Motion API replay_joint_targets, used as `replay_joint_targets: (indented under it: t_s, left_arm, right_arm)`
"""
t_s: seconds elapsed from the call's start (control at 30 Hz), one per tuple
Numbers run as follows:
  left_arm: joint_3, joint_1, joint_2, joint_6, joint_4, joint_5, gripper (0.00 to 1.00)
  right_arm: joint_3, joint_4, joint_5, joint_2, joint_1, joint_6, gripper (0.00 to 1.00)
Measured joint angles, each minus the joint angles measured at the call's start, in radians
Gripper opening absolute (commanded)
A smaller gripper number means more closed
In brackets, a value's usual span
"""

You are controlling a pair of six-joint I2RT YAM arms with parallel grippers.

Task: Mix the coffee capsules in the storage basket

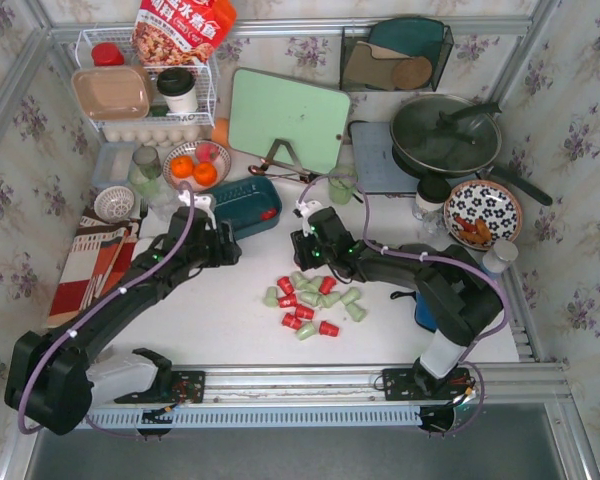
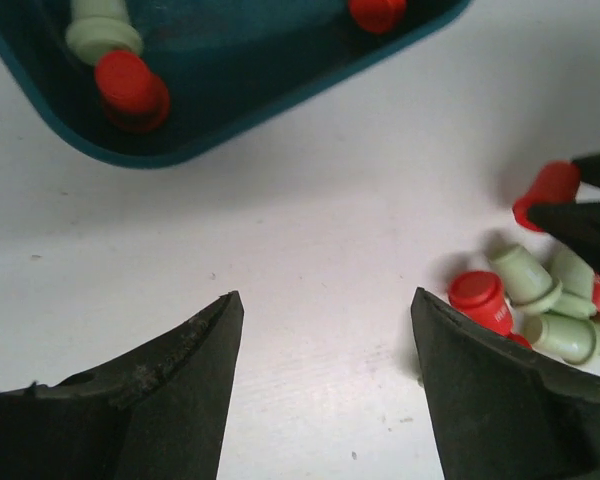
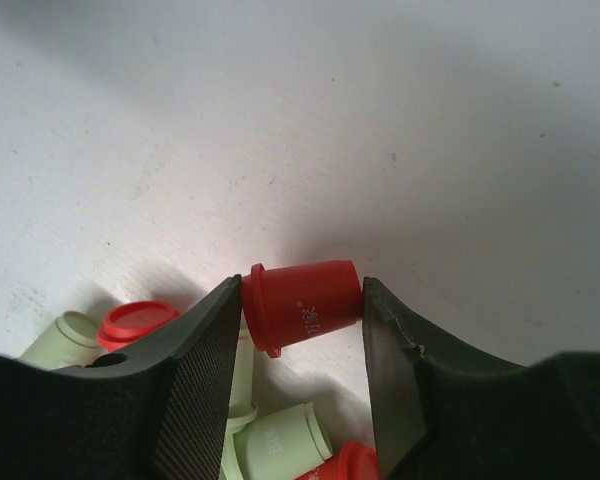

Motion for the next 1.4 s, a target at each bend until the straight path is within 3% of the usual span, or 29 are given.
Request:
replay_joint_targets:
  t_s: [0.37,0.63,0.87,1.1,1.4]
  left_arm:
    - [-0.072,-0.064,-0.077,0.026,0.024,0.064,0.71]
    - [-0.071,-0.118,-0.033,0.026,0.038,0.085,0.70]
    - [-0.041,-0.177,0.030,0.000,0.039,0.081,0.69]
    - [-0.016,-0.220,0.084,-0.027,0.038,0.055,0.66]
    - [0.006,-0.259,0.140,-0.060,0.038,0.038,0.63]
  right_arm:
    - [0.190,0.061,0.058,0.023,0.000,0.053,0.35]
    - [0.460,0.148,0.048,0.245,0.000,0.084,0.48]
    - [0.610,0.122,0.043,0.385,0.000,0.100,0.63]
    - [0.660,0.071,0.028,0.418,0.000,0.092,0.73]
    - [0.607,0.023,0.038,0.339,0.000,0.068,0.74]
